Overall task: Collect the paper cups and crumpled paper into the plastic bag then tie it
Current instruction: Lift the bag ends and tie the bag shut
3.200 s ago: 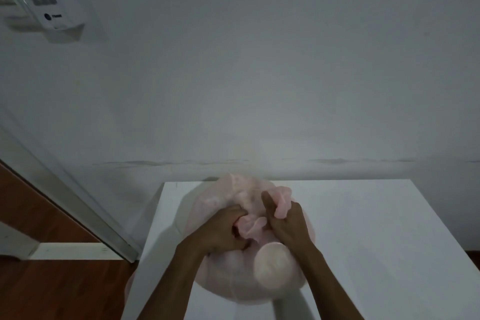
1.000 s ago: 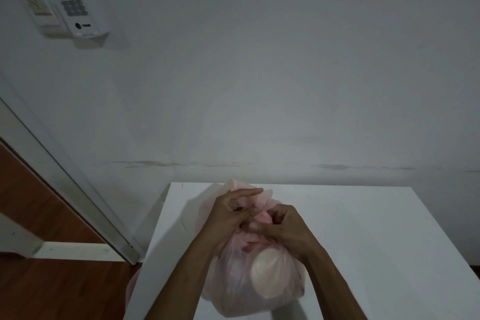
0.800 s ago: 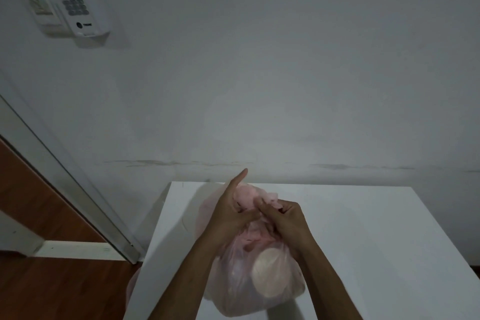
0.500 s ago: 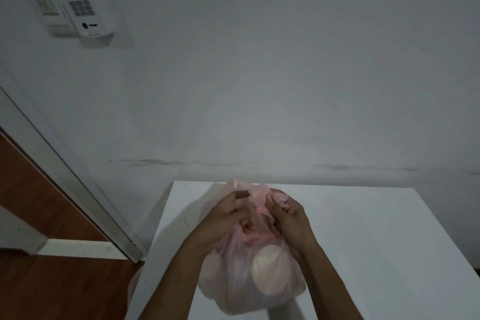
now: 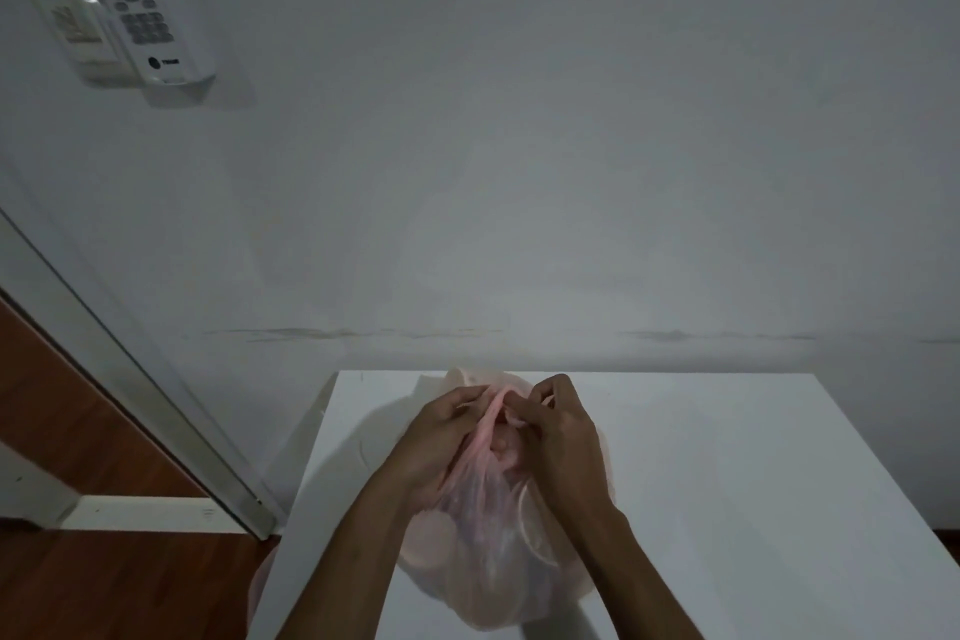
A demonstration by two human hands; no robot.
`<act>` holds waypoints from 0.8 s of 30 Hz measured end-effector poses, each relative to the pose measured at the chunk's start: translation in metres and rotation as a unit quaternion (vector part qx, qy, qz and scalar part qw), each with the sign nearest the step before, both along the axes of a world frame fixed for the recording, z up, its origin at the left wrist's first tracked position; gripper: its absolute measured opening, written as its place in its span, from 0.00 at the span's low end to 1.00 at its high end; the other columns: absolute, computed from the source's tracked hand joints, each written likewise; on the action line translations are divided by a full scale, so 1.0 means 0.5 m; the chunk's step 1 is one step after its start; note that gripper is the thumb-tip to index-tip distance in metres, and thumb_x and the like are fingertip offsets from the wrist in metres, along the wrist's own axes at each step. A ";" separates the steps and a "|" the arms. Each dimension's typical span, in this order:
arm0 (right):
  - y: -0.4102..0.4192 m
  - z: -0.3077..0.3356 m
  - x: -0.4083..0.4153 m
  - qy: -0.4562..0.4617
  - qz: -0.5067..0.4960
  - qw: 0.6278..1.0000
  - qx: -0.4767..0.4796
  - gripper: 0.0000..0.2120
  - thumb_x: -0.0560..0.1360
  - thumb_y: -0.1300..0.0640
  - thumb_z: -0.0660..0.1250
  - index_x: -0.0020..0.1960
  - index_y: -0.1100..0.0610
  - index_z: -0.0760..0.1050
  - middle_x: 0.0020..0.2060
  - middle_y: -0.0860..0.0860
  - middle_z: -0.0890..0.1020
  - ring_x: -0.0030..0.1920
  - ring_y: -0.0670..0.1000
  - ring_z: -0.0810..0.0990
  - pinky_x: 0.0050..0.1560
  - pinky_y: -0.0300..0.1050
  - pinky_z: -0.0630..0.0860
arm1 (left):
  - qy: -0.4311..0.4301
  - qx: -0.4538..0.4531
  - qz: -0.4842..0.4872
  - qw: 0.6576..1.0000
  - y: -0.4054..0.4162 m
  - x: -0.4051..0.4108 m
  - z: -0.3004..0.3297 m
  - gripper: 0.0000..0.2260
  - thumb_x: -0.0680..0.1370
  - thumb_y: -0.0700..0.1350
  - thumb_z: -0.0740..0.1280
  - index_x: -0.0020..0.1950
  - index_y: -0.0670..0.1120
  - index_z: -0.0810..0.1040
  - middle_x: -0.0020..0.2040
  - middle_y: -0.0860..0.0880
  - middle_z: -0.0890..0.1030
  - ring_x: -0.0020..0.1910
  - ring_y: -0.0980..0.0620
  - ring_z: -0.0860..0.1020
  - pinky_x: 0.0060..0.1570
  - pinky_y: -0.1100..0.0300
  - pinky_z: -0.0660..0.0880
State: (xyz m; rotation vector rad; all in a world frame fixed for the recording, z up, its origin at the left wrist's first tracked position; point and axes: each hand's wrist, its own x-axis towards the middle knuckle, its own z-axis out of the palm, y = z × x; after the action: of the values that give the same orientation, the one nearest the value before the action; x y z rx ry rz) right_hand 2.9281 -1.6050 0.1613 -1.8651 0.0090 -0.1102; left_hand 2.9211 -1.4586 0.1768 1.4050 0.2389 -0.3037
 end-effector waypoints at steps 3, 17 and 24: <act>-0.002 0.015 -0.004 0.041 0.011 0.994 0.100 0.12 0.76 0.54 0.68 0.41 0.61 0.70 0.29 0.45 0.74 0.30 0.43 0.72 0.32 0.39 0.70 | 0.004 0.018 -0.019 1.000 0.005 0.005 0.010 0.09 0.81 0.46 0.64 0.54 0.48 0.83 0.42 0.46 0.84 0.37 0.51 0.81 0.40 0.57 0.77; -0.125 -0.083 -0.038 -0.112 -0.118 0.983 -0.084 0.22 0.76 0.62 0.69 0.38 0.33 0.80 0.40 0.34 0.83 0.41 0.42 0.82 0.41 0.34 0.74 | 0.017 0.335 0.235 0.912 0.129 0.099 -0.071 0.14 0.79 0.46 0.65 0.38 0.42 0.82 0.37 0.42 0.83 0.39 0.45 0.78 0.41 0.58 0.68; -0.148 -0.079 -0.038 -0.025 -0.114 0.993 -0.007 0.20 0.74 0.62 0.72 0.38 0.35 0.83 0.37 0.39 0.85 0.41 0.43 0.83 0.39 0.34 0.74 | 0.022 0.284 0.259 0.923 0.118 0.097 -0.103 0.17 0.79 0.46 0.65 0.32 0.41 0.78 0.31 0.45 0.79 0.35 0.46 0.75 0.43 0.55 0.72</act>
State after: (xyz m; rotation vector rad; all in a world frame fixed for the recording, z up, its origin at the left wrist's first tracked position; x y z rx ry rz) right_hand 2.9091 -1.6787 0.1218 -1.8702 0.1876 -0.3169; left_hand 2.9695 -1.3995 0.1254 1.8370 0.7675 0.1960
